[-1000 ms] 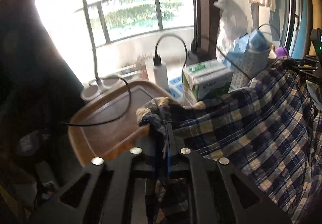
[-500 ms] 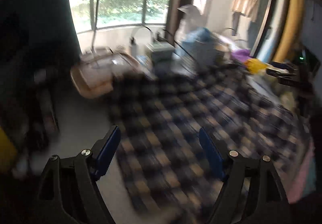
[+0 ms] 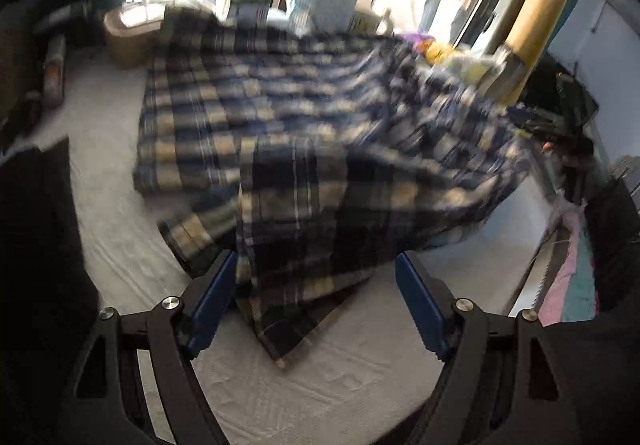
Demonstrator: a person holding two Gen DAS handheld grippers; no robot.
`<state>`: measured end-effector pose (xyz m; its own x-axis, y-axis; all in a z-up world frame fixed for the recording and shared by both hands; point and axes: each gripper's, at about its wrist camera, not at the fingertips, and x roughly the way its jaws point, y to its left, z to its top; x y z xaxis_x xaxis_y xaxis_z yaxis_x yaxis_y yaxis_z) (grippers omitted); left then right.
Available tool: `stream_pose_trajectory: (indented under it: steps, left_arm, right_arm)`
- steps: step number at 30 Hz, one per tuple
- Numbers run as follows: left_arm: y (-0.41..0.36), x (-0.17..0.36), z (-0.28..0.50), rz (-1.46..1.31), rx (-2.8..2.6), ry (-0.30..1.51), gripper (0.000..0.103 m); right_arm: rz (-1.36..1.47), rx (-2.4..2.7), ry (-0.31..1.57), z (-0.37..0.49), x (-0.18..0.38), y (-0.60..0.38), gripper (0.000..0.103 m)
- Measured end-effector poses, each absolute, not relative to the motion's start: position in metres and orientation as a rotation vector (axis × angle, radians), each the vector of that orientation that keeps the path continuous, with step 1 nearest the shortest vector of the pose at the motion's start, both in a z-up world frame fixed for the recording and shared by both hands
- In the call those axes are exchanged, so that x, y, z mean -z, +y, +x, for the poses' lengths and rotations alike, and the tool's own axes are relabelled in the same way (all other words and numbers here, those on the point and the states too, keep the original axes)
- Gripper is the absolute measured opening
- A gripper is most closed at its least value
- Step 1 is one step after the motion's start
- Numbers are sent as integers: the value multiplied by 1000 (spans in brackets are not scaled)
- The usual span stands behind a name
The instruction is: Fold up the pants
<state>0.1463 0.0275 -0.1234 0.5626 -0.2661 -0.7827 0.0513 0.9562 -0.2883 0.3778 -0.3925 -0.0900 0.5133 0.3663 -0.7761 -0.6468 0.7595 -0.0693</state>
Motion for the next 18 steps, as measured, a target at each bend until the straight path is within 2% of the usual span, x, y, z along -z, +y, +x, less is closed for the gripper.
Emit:
stream_pose_trajectory:
  steps: [3, 4, 5, 6, 7, 8, 9, 13, 18]
  left_arm:
    - [20, 135, 151, -211, 162, 954, 80]
    - [18, 136, 152, -208, 157, 934, 76]
    - [18, 138, 153, -207, 147, 923, 68]
    - [19, 138, 154, -193, 113, 910, 43]
    - [23, 139, 155, -194, 94, 911, 19]
    - [29, 139, 155, -215, 93, 912, 10]
    - [38, 137, 154, -261, 104, 908, 4]
    - [64, 115, 138, -301, 91, 847, 3]
    - [85, 70, 108, -311, 104, 771, 2]
  right_arm:
    - [-345, -646, 859, 385, 104, -384, 74]
    - [-311, -685, 882, 385, 110, -380, 74]
    - [-291, -716, 899, 384, 114, -377, 69]
    - [-289, -749, 917, 380, 119, -370, 60]
    - [-320, -730, 910, 374, 121, -363, 31]
    - [-338, -706, 903, 370, 120, -360, 26]
    - [-343, -685, 892, 365, 117, -357, 25]
    - [-259, -622, 829, 338, 84, -358, 19]
    - [-166, -565, 746, 288, 33, -365, 18]
